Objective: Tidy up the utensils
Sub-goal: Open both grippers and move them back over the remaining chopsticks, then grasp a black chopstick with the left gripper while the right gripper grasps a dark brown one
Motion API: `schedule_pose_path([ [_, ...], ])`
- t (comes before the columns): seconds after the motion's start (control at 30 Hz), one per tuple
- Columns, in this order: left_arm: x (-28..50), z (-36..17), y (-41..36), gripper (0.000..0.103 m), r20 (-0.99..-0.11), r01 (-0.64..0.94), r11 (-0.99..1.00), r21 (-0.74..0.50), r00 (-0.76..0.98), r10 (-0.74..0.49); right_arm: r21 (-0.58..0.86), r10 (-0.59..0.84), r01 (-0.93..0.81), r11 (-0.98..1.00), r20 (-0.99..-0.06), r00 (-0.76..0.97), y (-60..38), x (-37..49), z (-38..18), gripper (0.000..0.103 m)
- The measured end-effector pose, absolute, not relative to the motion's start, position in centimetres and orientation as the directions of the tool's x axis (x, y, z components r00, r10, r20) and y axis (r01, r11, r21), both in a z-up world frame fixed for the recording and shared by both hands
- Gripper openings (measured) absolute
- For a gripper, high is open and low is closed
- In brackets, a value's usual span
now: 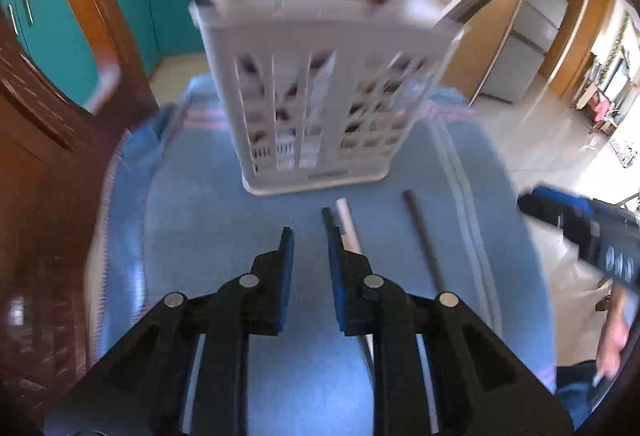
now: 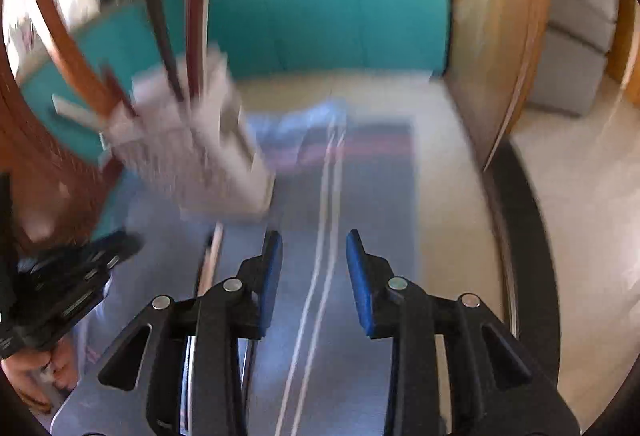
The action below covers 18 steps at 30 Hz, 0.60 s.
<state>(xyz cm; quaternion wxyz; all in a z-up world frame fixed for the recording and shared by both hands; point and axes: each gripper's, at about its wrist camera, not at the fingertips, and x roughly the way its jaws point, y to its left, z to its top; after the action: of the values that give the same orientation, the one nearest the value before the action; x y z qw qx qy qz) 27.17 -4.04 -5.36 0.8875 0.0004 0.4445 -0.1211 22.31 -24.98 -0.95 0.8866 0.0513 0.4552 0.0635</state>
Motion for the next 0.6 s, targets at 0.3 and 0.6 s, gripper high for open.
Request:
schedule_pose_path([
  [0.3, 30.0, -8.3, -5.2, 0.019, -0.794, 0.206, 0.962, -0.180, 0.546, -0.266, 0.124, 0.148, -0.081, 0.989, -0.851, 0.504, -22.8, 24.8, -5.2, 0.033],
  [0.6, 30.7, -9.3, -5.3, 0.018, -0.843, 0.168, 0.981, -0.100, 0.509, -0.173, 0.106, 0.138, -0.092, 0.990, -0.852, 0.504, -22.0, 25.8, -6.3, 0.033],
])
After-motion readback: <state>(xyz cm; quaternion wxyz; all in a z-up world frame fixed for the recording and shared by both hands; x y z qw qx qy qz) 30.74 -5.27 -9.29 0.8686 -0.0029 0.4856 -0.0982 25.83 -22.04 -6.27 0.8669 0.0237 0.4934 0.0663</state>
